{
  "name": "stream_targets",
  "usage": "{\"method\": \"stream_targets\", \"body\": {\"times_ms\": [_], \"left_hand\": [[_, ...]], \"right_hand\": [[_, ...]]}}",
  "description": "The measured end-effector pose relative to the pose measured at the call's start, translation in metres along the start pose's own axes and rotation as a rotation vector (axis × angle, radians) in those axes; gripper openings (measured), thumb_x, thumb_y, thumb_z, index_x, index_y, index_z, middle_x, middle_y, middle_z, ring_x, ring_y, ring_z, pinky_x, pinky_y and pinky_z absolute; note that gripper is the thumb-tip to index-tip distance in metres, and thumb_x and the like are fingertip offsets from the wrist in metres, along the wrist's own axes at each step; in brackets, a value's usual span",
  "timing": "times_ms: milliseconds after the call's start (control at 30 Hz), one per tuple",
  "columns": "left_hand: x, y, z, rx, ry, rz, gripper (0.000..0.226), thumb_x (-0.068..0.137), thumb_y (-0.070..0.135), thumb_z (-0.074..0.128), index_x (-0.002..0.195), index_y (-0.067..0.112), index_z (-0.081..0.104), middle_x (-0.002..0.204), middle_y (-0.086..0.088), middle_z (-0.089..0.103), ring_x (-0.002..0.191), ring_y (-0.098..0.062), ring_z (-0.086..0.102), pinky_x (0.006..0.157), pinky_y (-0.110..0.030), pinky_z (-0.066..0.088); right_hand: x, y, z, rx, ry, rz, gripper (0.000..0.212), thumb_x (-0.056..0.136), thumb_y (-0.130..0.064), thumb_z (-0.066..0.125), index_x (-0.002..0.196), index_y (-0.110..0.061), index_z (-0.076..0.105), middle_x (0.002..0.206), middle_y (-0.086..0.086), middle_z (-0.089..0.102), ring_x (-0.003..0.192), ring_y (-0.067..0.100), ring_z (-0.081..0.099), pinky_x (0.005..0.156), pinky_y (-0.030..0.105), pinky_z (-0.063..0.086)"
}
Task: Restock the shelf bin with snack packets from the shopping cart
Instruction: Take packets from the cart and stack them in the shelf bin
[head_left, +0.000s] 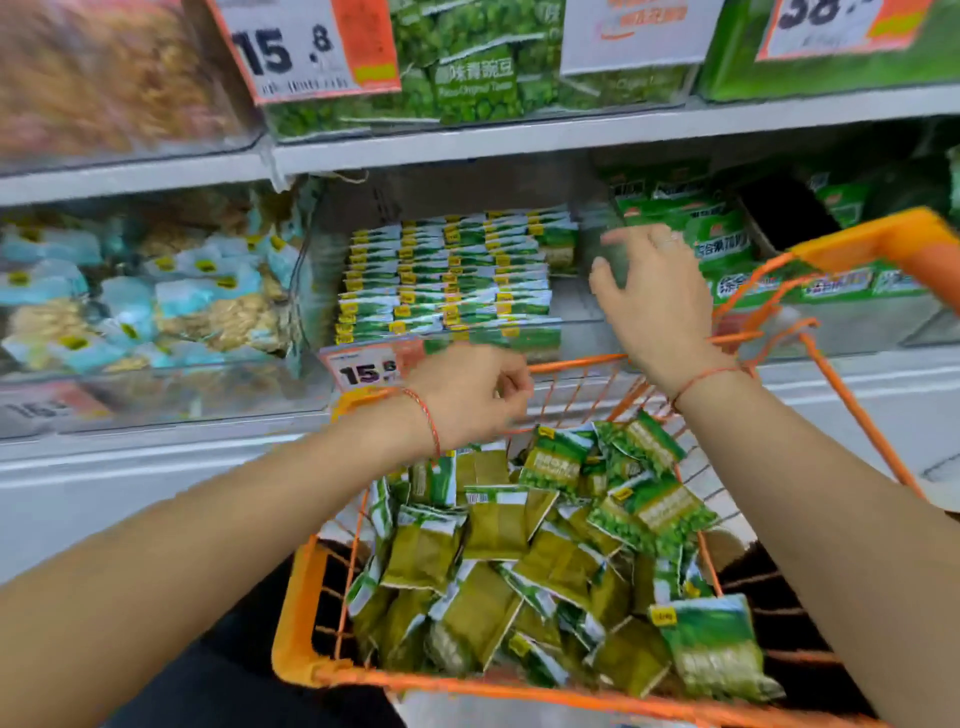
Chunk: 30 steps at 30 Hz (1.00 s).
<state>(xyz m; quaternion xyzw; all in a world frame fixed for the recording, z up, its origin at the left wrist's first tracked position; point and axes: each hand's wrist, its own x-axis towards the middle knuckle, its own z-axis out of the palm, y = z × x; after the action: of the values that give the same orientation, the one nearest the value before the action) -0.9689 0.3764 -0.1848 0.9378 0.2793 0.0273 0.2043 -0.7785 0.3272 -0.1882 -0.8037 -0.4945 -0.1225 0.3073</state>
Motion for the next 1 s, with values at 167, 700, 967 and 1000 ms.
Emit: {"method": "stream_targets", "body": {"times_ms": [167, 700, 967, 1000], "left_hand": [[-0.031, 0.022, 0.049, 0.103, -0.467, 0.057, 0.043, 0.084, 0.03, 0.069, 0.123, 0.015, 0.058, 0.117, -0.004, 0.063, 0.106, -0.023, 0.058, 0.077, -0.025, 0.042], [-0.044, 0.024, 0.118, -0.024, -0.514, 0.026, 0.045, 0.079, 0.017, 0.068, 0.12, 0.022, 0.049, 0.12, -0.007, 0.05, 0.091, -0.027, 0.058, 0.068, -0.037, 0.05], [-0.041, 0.01, 0.1, -0.407, -0.395, -0.172, 0.023, 0.094, 0.025, 0.051, 0.116, 0.018, 0.054, 0.092, -0.002, 0.057, 0.069, -0.017, 0.06, 0.07, -0.032, 0.054], [-0.04, 0.009, 0.097, -0.425, -0.381, -0.187, 0.019, 0.096, 0.027, 0.05, 0.113, 0.019, 0.054, 0.087, 0.002, 0.055, 0.062, -0.012, 0.06, 0.061, -0.026, 0.052]], "right_hand": [[-0.041, -0.022, -0.028, -0.266, -0.447, -0.138, 0.021, 0.093, -0.026, 0.046, 0.097, -0.013, 0.061, 0.099, 0.015, 0.064, 0.092, 0.034, 0.061, 0.067, 0.035, 0.042], [-0.142, -0.012, -0.048, -0.858, -1.656, -0.248, 0.073, 0.084, -0.047, 0.066, 0.145, -0.019, 0.039, 0.151, -0.001, 0.036, 0.132, 0.025, 0.041, 0.097, 0.039, 0.042], [-0.146, -0.018, -0.043, -0.771, -1.621, -0.165, 0.064, 0.081, -0.035, 0.074, 0.133, -0.004, 0.052, 0.134, 0.008, 0.053, 0.114, 0.029, 0.054, 0.094, 0.039, 0.048], [-0.146, -0.019, -0.043, -0.758, -1.609, -0.157, 0.065, 0.08, -0.035, 0.074, 0.132, -0.003, 0.052, 0.131, 0.009, 0.054, 0.11, 0.028, 0.055, 0.095, 0.04, 0.048]]}}
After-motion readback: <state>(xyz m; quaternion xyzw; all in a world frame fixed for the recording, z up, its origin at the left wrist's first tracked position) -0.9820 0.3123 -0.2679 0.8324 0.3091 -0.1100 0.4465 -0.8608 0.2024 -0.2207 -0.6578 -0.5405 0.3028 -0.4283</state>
